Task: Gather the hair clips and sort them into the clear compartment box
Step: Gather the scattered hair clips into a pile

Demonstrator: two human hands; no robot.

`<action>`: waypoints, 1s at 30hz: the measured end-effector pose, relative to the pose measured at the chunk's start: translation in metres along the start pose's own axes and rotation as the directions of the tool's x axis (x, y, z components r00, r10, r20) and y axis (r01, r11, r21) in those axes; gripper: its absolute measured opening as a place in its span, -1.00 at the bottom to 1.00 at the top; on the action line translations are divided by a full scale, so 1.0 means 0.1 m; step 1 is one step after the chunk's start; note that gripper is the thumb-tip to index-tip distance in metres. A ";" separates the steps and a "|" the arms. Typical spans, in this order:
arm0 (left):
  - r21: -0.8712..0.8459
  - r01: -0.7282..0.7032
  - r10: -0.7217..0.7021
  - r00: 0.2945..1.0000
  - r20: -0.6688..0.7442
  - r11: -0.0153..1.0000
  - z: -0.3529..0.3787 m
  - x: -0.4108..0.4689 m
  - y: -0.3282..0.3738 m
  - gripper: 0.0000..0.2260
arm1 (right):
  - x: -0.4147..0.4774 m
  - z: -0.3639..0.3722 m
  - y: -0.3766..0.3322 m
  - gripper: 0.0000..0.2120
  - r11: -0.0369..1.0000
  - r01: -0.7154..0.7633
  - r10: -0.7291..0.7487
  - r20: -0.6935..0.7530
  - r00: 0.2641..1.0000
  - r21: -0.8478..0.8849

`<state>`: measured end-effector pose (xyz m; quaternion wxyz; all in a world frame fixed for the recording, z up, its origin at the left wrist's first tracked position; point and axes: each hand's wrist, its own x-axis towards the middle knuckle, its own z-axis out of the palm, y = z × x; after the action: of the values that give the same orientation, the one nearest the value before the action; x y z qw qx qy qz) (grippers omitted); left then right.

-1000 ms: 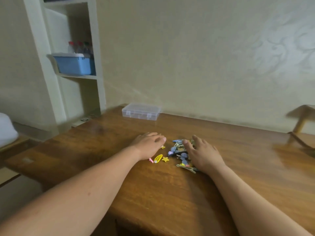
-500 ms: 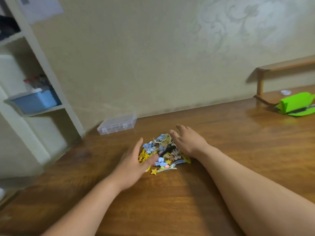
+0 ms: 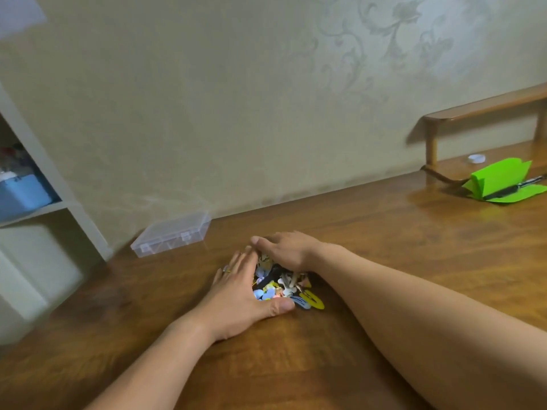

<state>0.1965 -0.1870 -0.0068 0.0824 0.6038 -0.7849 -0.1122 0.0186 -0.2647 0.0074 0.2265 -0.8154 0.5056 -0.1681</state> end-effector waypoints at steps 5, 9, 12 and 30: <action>-0.078 -0.070 0.069 0.997 -0.025 0.994 0.02 0.11 0.07 0.28 | -0.25 -0.10 0.00 -0.33 0.992 0.051 -0.058 0.062 0.996 0.112; -0.137 -0.120 0.120 0.993 -0.014 0.983 0.08 0.05 0.34 0.27 | -0.54 -0.13 0.12 -0.41 0.987 0.066 -0.067 -0.004 0.998 0.149; -0.148 -0.156 0.154 0.988 -0.020 0.977 0.12 -0.02 0.53 0.23 | -0.72 -0.10 0.24 -0.50 0.981 0.076 -0.043 -0.184 0.982 0.177; -0.404 0.001 -0.035 0.996 -0.077 0.915 -0.06 0.50 0.37 -0.20 | -1.51 -0.10 0.27 0.17 0.970 -0.053 0.023 -0.130 0.991 -0.236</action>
<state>0.1507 -0.2270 0.0094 0.2364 0.5852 -0.7351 -0.2475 -0.0718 -0.1409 -0.0057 0.0973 -0.8146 0.5510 -0.1527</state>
